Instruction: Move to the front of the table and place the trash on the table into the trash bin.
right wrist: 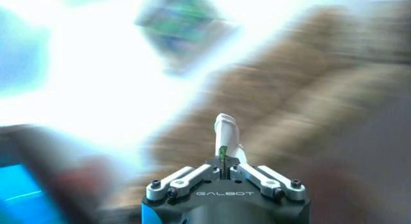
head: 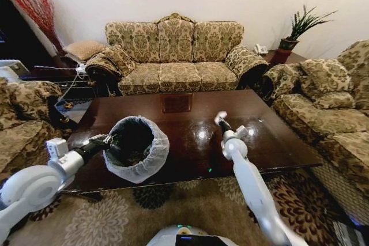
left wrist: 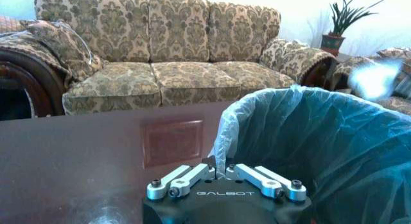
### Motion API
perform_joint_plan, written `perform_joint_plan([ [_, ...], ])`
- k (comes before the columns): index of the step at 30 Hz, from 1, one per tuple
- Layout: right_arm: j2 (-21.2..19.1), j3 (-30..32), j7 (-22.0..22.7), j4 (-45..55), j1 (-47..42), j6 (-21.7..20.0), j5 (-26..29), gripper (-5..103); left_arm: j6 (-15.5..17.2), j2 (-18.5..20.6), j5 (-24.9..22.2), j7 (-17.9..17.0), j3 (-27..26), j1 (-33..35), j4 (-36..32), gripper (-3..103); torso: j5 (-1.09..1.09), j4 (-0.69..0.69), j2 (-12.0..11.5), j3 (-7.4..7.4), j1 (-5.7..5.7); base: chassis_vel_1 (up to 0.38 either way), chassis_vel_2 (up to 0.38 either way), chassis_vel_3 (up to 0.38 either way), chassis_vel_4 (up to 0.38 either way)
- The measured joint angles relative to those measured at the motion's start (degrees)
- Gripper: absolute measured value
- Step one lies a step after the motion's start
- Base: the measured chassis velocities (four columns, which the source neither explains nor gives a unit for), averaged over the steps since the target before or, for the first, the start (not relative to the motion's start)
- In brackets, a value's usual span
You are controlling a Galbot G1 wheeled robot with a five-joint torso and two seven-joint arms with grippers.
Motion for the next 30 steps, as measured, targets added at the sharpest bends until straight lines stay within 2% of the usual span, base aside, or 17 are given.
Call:
perform_joint_plan([
  [2,-1.0,-5.0,-4.0,10.0,-1.0,0.1,-1.0,0,0.1,0.3,-0.4,-0.3,0.0,-0.1,0.0,3,0.00,0.01,0.0,0.00,-0.01,0.000,0.000,0.000,0.000],
  [4,-2.0,-9.9,-6.2,16.4,-0.5,0.1,-1.0,0,0.3,0.4,-0.7,-0.4,0.0,-0.1,-0.2,3,-0.01,0.01,0.0,0.00,0.00,0.000,0.000,0.000,0.000],
  [5,-2.0,-9.9,-6.2,16.4,-0.5,0.1,-1.0,0,0.3,0.4,-0.7,-0.4,0.0,-0.1,-0.2,3,-0.01,0.01,0.0,0.00,0.00,0.000,0.000,0.000,0.000],
  [7,-3.4,-15.9,-8.3,20.5,0.4,-0.1,-1.6,0,0.4,0.2,-0.8,-0.5,-0.1,0.0,-0.5,3,0.00,0.01,0.0,0.00,0.01,0.000,0.000,0.000,0.000],
  [9,-3.7,-17.1,-8.8,20.7,0.5,-0.1,-2.0,0,0.4,0.1,-0.9,-0.5,-0.1,0.1,-0.5,3,0.01,0.01,0.0,0.00,0.01,0.000,0.000,0.000,0.000],
  [11,-4.7,-22.6,-9.7,19.9,0.8,0.1,-4.7,0,0.4,-0.1,-0.9,-0.5,-0.2,0.2,-0.8,3,0.02,0.01,0.0,0.00,0.00,0.000,0.000,0.000,0.000],
  [14,-4.3,-26.0,-9.3,16.8,0.9,0.1,-6.7,0,0.4,-0.2,-0.9,-0.5,-0.2,0.2,-1.2,3,0.01,0.01,0.0,0.01,0.01,0.000,0.000,0.000,0.000],
  [17,-3.7,-27.3,-8.7,14.1,1.0,0.1,-9.3,0,0.4,-0.2,-0.9,-0.5,-0.3,0.1,-1.5,3,0.01,0.01,0.0,0.01,0.01,0.000,0.000,0.000,0.000],
  [20,-2.6,-28.9,-7.4,10.5,1.4,-0.6,-11.7,16,0.5,-0.3,-1.0,-0.5,-0.3,0.1,-2.1,3,0.01,0.01,0.0,0.01,0.02,0.000,0.000,0.000,0.000],
  [22,-2.4,-29.0,-7.2,10.3,1.4,-0.8,-11.5,16,0.4,-0.3,-1.0,-0.5,-0.4,0.1,-2.1,3,0.01,0.01,0.0,0.01,0.02,0.000,0.000,0.000,0.000],
  [25,-2.0,-29.1,-7.0,9.9,1.5,-1.0,-11.3,32,0.5,-0.5,-1.0,-0.4,-0.4,0.1,-2.3,3,0.01,0.01,0.0,0.01,0.01,0.000,0.000,0.000,0.000],
  [28,-2.0,-29.0,-7.1,9.9,1.5,-1.0,-11.0,37,0.5,-0.6,-1.0,-0.4,-0.5,0.1,-2.3,3,0.01,0.01,0.0,0.01,0.01,0.000,0.000,0.000,0.000],
  [30,-1.9,-28.2,-8.6,10.8,1.2,1.2,-10.3,48,0.5,-0.7,-1.2,-0.6,-1.2,0.2,-2.3,3,0.01,0.01,0.0,0.01,0.02,0.000,0.000,0.000,0.000],
])
